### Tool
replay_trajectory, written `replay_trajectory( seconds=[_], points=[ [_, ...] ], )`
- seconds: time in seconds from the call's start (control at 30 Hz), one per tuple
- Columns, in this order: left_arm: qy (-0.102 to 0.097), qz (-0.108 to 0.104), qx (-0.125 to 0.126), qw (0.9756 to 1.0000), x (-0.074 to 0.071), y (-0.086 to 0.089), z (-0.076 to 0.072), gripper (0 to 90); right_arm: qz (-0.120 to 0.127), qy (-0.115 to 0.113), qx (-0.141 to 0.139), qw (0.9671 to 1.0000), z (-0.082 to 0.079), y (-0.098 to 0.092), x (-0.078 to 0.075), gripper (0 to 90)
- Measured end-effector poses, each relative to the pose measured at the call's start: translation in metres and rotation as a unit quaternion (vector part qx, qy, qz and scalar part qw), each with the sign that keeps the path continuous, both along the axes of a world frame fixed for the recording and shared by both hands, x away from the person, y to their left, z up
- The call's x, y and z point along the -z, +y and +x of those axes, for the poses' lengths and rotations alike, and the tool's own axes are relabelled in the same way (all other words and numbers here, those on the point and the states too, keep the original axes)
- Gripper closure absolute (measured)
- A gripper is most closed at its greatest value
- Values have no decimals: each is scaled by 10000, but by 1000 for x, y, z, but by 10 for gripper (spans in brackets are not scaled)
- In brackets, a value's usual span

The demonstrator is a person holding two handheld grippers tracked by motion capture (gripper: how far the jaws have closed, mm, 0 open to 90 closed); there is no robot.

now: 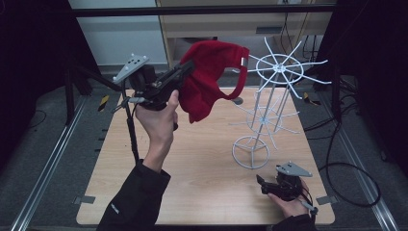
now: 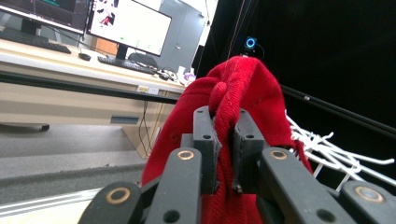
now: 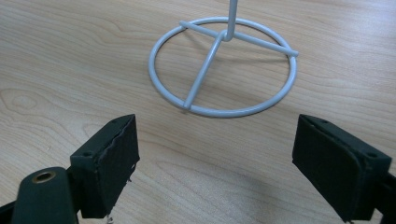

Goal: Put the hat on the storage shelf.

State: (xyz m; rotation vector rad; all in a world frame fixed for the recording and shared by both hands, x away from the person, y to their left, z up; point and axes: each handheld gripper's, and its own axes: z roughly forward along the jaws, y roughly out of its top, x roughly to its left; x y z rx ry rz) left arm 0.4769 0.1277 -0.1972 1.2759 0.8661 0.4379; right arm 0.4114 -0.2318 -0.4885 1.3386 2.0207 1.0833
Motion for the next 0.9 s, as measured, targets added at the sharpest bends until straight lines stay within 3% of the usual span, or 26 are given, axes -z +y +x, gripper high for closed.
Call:
replay_trajectory(
  seconds=[0.27, 0.6, 0.9],
  points=[
    [116, 259, 134, 9995, 20, 4, -4, 809, -17, 18, -20, 10000, 0, 1, 1, 151],
    [61, 679, 240, 9974, 37, 0, -13, 792, -37, 23, -37, 10000, 1, 1, 1, 150],
    [-17, 899, 394, 9952, 47, -3, -14, 690, -44, 47, -51, 10000, 1, 2, 1, 151]
  ],
)
